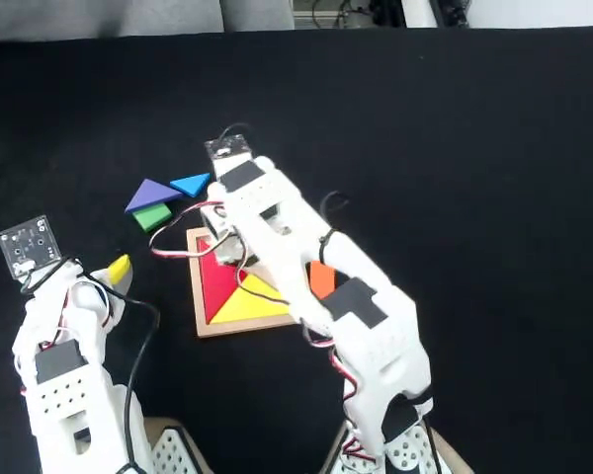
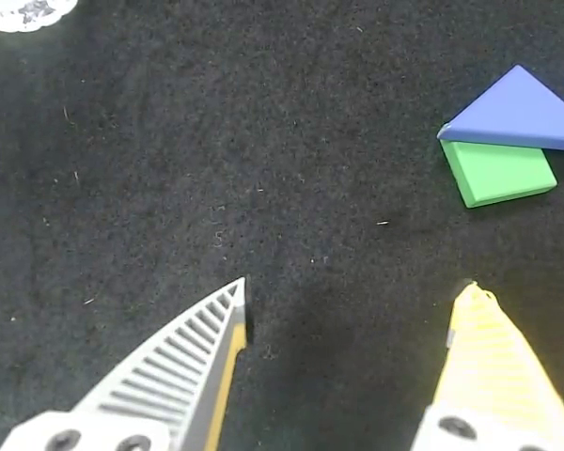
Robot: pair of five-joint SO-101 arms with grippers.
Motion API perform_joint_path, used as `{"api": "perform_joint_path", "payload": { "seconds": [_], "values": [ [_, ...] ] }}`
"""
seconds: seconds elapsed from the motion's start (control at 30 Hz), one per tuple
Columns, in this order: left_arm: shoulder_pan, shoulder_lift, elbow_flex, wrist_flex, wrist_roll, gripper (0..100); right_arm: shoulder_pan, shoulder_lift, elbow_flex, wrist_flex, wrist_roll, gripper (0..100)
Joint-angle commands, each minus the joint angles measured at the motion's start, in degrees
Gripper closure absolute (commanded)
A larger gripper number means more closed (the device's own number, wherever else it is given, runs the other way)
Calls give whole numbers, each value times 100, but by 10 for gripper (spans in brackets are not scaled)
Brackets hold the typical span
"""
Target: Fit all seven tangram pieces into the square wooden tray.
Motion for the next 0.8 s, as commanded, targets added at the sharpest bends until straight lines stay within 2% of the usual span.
{"api": "perform_joint_path", "payload": {
  "seconds": [0.0,0.77],
  "values": [
    [84,9,-75,-35,44,661,273,-303,-277,26,-9,988],
    [84,9,-75,-35,44,661,132,-119,-40,114,-9,988]
  ]
}}
